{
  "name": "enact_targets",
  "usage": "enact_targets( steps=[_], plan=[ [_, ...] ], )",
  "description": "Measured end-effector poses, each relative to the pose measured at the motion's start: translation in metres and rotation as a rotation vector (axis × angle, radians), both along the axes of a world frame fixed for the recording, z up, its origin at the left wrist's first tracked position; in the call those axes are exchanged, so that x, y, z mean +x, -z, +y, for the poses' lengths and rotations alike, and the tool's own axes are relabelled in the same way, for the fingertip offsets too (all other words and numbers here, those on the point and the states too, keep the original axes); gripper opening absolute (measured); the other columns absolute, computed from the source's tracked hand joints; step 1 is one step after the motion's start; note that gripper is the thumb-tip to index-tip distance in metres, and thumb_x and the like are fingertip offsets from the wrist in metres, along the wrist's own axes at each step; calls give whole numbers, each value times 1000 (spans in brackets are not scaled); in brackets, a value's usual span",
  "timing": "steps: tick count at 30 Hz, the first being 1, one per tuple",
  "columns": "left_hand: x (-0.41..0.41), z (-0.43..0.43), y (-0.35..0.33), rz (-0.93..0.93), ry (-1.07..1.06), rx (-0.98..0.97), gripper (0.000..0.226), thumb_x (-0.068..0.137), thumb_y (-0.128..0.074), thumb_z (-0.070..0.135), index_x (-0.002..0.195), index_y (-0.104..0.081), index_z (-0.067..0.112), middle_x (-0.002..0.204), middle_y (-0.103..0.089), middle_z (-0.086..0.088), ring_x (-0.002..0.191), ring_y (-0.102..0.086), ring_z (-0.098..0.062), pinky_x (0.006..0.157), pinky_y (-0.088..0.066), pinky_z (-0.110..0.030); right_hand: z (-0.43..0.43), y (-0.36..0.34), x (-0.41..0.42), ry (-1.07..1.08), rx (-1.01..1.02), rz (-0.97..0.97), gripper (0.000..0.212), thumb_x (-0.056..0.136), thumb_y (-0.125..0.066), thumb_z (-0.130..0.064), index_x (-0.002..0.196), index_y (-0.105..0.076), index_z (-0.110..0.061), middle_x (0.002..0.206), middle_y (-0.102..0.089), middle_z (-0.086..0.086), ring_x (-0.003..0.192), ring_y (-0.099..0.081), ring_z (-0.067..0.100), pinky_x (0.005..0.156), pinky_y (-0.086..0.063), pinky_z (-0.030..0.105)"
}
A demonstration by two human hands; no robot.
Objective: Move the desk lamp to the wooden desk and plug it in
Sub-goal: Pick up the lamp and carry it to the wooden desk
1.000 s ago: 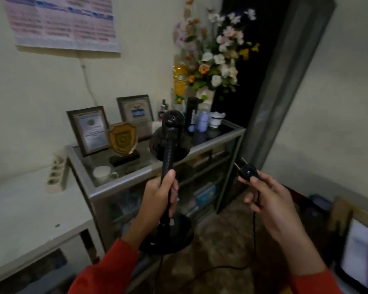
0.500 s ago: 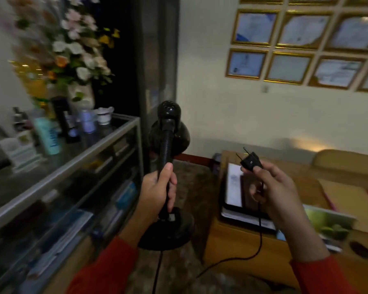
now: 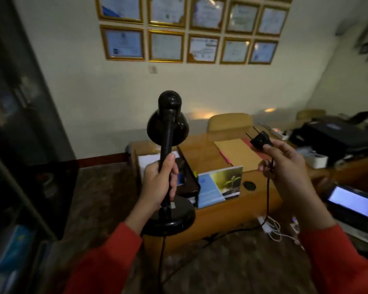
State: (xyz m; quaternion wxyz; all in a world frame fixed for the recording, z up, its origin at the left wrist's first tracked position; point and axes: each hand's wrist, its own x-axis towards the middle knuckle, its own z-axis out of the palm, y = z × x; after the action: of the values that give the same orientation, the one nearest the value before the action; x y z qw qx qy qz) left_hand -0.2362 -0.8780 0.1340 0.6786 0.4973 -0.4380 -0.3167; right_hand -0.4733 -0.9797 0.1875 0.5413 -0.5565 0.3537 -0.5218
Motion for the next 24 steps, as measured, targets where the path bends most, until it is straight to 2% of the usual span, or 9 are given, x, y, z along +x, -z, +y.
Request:
enact_targets(
  steps=[2, 7, 9, 15, 19, 24],
  plan=[
    [-13, -24, 3, -1, 55, 6, 43, 75, -50, 61, 57, -54, 21, 35, -44, 5, 24, -39, -12, 29, -32, -17, -15, 0, -18, 49, -9, 7, 11, 91, -57, -21, 93, -63, -30, 98, -75, 4, 46, -55, 12, 40, -39, 16],
    [-47, -85, 7, -5, 159, -10, 39, 80, -48, 55, 55, -55, 26, 36, -44, 3, 25, -38, -11, 30, -33, -16, -56, 2, -61, 151, -50, 47, 17, 91, -56, -23, 108, -60, -22, 97, -75, -1, 48, -57, 9, 41, -42, 14],
    [-66, -117, 8, -15, 196, -22, 39, 81, -47, 55, 57, -55, 26, 37, -44, 3, 26, -39, -11, 30, -33, -17, -80, 2, -82, 176, -62, 53, 17, 92, -55, -22, 108, -61, -24, 93, -76, -5, 49, -58, 8, 42, -42, 14],
    [-130, -211, 9, -42, 210, -31, 39, 83, -46, 54, 56, -56, 28, 37, -46, 3, 25, -39, -11, 29, -33, -17, -156, 2, -144, 234, -64, 119, 19, 93, -54, -23, 110, -60, -27, 87, -74, -17, 53, -60, 6, 54, -43, 25],
    [-173, -273, 10, 1, 220, -44, 41, 79, -49, 57, 59, -56, 23, 37, -46, 3, 24, -40, -11, 29, -34, -17, -212, -3, -183, 262, -57, 118, 19, 92, -55, -22, 110, -62, -22, 91, -74, -4, 53, -59, 9, 55, -43, 28],
    [-218, -342, 20, 8, 262, -48, 46, 78, -52, 63, 61, -56, 21, 39, -46, 5, 25, -39, -11, 29, -34, -17, -274, -5, -222, 264, -41, 117, 23, 93, -53, -19, 116, -58, -17, 103, -69, 5, 54, -57, 10, 43, -41, 16]
  ],
)
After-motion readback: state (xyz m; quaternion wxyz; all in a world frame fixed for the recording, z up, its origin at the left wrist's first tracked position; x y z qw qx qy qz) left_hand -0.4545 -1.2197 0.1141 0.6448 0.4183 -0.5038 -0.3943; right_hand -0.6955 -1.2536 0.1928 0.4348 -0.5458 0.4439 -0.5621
